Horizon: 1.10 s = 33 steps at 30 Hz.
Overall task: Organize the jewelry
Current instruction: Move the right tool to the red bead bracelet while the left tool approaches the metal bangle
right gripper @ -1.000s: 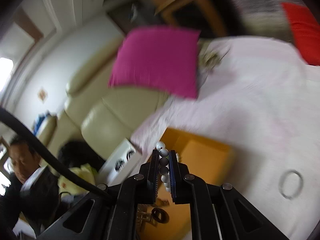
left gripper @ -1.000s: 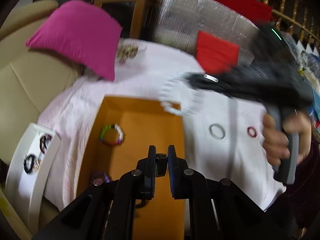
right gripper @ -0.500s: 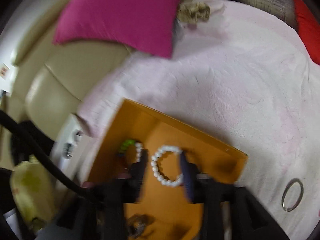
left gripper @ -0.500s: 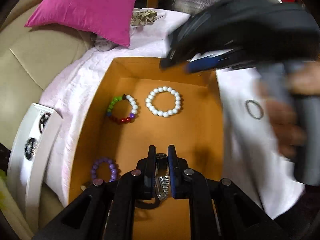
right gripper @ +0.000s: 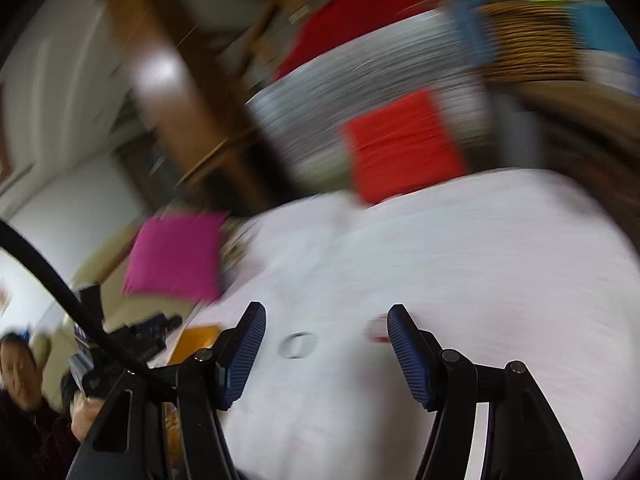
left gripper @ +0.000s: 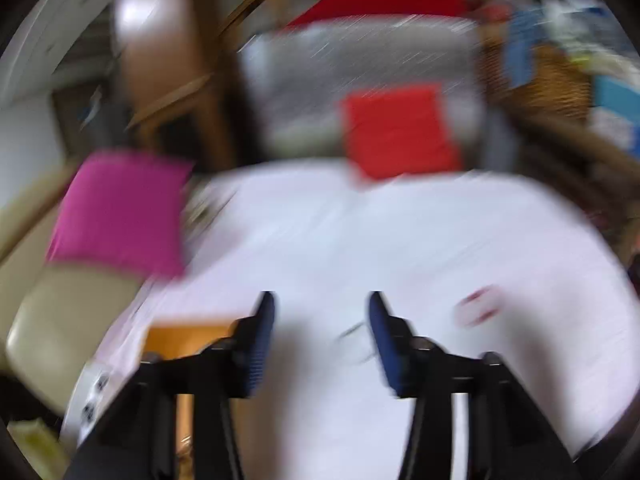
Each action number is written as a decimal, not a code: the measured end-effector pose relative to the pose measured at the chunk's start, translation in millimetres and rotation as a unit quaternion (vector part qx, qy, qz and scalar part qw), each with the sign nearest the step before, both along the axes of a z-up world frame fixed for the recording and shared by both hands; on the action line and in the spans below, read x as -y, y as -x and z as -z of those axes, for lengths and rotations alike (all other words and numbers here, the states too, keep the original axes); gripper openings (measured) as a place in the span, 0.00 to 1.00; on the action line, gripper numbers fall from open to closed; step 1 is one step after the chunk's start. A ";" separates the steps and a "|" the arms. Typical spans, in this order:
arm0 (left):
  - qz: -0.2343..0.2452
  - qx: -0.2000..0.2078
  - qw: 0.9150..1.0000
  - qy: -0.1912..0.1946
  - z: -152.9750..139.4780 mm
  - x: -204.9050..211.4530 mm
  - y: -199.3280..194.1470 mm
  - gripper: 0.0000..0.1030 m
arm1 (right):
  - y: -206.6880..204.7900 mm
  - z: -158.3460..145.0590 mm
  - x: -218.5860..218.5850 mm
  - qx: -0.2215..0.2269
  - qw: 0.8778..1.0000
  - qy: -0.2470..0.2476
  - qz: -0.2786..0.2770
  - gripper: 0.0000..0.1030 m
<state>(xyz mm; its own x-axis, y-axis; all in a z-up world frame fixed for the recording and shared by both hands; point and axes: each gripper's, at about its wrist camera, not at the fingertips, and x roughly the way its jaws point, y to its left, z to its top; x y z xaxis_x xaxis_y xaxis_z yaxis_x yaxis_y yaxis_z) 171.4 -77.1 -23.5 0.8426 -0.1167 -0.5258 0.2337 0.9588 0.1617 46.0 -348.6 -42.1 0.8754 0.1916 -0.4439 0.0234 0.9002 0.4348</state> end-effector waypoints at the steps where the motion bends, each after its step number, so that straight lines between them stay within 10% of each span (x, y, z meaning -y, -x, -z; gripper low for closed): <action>1: 0.023 0.004 1.000 0.011 -8.0 27.4 5.0 0.53 | 27.4 -3.5 21.5 0.010 0.999 0.004 0.032 0.65; 8: 0.235 -0.015 0.963 0.129 -64.8 272.7 97.7 0.53 | 211.5 -21.9 153.8 0.043 0.971 -0.004 0.236 0.65; 14: 0.339 -0.001 0.935 0.104 -65.8 325.2 188.1 0.53 | 273.9 -15.3 185.9 0.056 0.956 -0.028 0.286 0.65; 18: 0.328 0.006 0.943 0.057 -59.2 287.3 185.1 0.53 | 243.2 -1.8 188.1 0.047 0.965 -0.058 0.250 0.65; 26: 0.097 0.020 0.995 -0.035 -50.2 76.4 60.9 0.53 | 82.9 37.7 100.9 -0.011 0.995 -0.074 0.066 0.65; 33: -0.002 -0.031 0.999 -0.026 -14.3 -63.5 20.0 0.64 | -54.5 86.4 22.6 -0.087 0.992 -0.088 -0.032 0.65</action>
